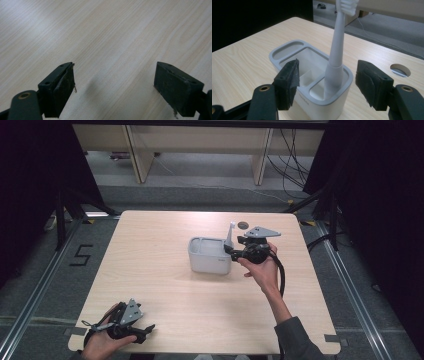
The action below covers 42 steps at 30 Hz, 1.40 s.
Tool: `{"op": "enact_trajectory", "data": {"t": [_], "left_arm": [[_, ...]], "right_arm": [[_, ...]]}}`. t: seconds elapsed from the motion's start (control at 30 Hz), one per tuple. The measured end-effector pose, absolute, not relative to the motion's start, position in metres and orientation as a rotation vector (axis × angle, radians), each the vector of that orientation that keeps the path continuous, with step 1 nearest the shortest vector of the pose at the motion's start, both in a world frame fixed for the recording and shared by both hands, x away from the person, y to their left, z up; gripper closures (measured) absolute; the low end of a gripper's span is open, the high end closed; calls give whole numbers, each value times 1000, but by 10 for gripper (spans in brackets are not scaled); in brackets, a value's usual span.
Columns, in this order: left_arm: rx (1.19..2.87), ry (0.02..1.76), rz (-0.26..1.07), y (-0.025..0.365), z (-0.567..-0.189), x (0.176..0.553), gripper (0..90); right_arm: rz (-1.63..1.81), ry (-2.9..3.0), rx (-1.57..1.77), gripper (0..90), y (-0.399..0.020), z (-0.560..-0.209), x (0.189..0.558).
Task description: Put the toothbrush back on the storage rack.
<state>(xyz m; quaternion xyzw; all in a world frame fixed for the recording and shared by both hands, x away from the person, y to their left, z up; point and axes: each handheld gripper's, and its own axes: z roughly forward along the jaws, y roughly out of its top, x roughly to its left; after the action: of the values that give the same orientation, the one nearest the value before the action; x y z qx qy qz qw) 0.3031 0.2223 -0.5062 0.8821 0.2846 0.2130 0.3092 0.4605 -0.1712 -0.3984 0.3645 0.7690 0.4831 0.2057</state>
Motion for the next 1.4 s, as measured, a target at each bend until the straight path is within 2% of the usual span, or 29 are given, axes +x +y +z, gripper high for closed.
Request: {"op": "enact_trajectory", "data": {"t": [1.4], "left_arm": [[2328,747,565,223,-505,302,162]], "right_arm": [[1375,2145,1035,321,-196,-409,434]]}}
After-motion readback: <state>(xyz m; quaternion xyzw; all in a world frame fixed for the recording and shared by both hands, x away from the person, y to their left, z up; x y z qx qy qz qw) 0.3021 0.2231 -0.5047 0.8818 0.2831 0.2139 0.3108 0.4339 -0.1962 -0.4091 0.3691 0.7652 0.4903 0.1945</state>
